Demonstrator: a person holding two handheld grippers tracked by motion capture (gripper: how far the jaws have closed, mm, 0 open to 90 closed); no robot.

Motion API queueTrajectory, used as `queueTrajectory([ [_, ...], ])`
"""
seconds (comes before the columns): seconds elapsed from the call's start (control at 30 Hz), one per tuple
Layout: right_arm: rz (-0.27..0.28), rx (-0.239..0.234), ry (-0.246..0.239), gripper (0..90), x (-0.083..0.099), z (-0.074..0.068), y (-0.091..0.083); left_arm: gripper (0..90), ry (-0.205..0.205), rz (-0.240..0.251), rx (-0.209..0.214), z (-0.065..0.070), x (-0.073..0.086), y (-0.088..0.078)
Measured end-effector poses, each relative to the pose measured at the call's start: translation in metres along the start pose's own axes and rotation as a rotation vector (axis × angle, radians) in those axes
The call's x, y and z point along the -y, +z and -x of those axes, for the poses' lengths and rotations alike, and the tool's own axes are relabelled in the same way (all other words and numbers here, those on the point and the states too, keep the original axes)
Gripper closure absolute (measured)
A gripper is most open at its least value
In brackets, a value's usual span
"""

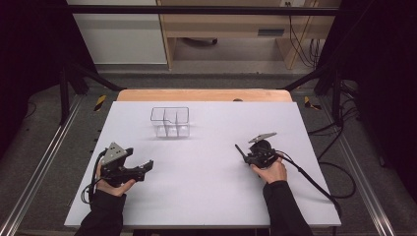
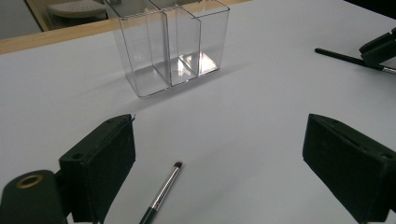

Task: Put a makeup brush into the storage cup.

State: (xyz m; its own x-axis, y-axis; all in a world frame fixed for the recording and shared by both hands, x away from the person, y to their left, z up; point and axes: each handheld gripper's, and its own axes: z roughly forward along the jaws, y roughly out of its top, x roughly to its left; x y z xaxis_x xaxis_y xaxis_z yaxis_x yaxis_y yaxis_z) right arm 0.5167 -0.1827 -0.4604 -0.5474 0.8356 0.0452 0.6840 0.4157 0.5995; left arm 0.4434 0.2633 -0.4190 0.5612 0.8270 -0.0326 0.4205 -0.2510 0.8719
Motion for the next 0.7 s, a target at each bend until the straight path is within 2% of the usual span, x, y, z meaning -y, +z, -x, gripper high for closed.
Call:
queueTrajectory([
  [0.17, 0.000, 0.011, -0.010, 69.0, -0.006, 0.002, -0.009, 8.7, 0.002, -0.002, 0.000, 0.000, 0.000, 0.000],
  [0.33, -0.037, 0.018, -0.035, 68.0, -0.019, 0.002, -0.019, 8.7, 0.001, 0.000, 0.001, 0.000, 0.000, 0.000],
  [0.43, -0.070, 0.021, -0.047, 67.9, -0.025, 0.002, -0.020, 8.7, 0.001, 0.000, 0.001, 0.000, 0.000, 0.000],
  [0.47, -0.109, 0.026, -0.056, 67.8, -0.028, 0.002, -0.018, 8.7, 0.000, 0.000, 0.001, 0.000, 0.000, 0.000],
  [0.5, -0.109, 0.026, -0.056, 67.8, -0.028, 0.002, -0.018, 8.7, 0.002, 0.000, 0.001, 0.000, 0.000, 0.000],
  [0.7, -0.198, 0.012, -0.078, 67.7, -0.034, 0.000, -0.005, 8.8, 0.003, -0.001, 0.002, 0.000, 0.000, 0.000],
])
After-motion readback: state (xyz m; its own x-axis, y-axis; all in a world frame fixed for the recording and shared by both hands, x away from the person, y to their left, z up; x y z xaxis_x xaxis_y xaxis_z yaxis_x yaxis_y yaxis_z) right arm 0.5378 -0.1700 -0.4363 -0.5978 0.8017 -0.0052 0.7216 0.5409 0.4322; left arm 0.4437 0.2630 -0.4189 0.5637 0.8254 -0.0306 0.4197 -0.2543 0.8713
